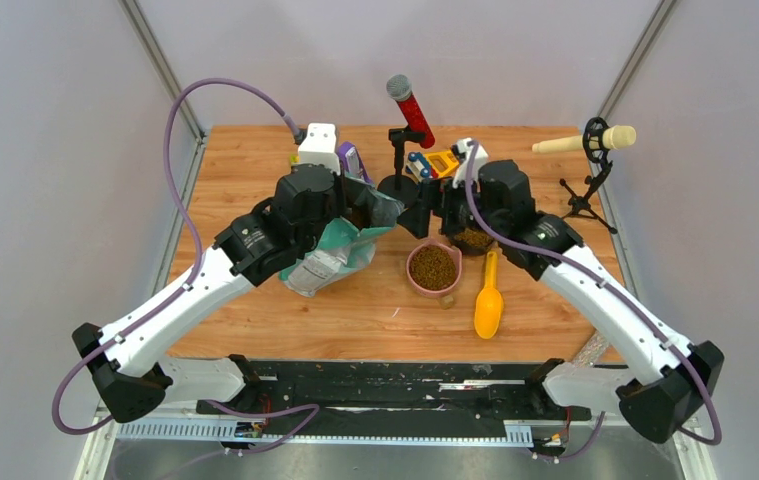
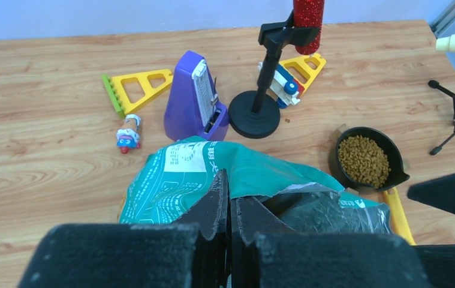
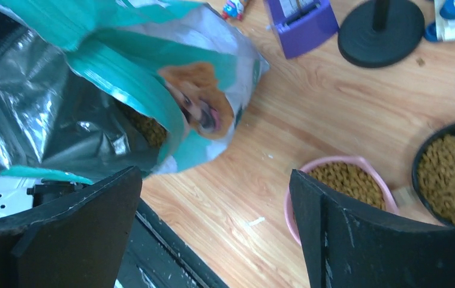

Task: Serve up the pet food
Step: Adjust the pet food bag at the center of the board.

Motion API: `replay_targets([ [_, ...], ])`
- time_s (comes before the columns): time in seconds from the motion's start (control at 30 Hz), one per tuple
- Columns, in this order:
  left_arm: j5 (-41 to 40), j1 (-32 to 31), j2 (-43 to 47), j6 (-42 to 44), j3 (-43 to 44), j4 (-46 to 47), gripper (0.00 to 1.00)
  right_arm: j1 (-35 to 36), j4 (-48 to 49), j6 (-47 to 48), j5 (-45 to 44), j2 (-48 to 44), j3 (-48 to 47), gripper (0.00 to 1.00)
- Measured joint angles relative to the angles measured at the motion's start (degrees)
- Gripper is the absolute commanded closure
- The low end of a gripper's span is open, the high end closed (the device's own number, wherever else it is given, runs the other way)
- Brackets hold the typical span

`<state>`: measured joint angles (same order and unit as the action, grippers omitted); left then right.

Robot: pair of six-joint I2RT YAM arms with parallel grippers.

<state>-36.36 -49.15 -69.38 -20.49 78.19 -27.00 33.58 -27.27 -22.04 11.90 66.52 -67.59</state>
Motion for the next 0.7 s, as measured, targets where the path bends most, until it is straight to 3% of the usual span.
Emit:
replay_targets([
  [0.2, -0.2, 0.0, 0.0, 0.0, 0.4, -1.0, 1.0, 3.8, 2.5, 1.0, -3.9, 7.2, -6.6, 0.07],
  [0.3, -0.2, 0.0, 0.0, 0.0, 0.7, -1.4, 1.0, 4.8, 3.4, 1.2, -5.1, 10.2, -8.7, 0.14],
  [0.4, -0.5, 0.0, 0.0, 0.0, 0.9, -1.9, 1.0, 6.0, 3.7, 1.6, -6.5, 12.9, -9.9, 0.4],
  [0.47, -0.7, 0.0, 0.0, 0.0, 1.0, -2.1, 1.0, 7.1, 3.8, 2.3, -7.4, 13.9, -10.0, 0.75],
  [0.53, -0.8, 0.0, 0.0, -0.1, 1.0, -2.1, 1.0, 8.7, 3.8, 2.9, -7.8, 14.5, -10.2, 0.99],
  [0.7, -1.2, 0.1, 0.2, -0.3, 1.4, -3.0, 1.0, 11.4, 3.4, 3.5, -8.2, 15.5, -12.9, 1.0],
])
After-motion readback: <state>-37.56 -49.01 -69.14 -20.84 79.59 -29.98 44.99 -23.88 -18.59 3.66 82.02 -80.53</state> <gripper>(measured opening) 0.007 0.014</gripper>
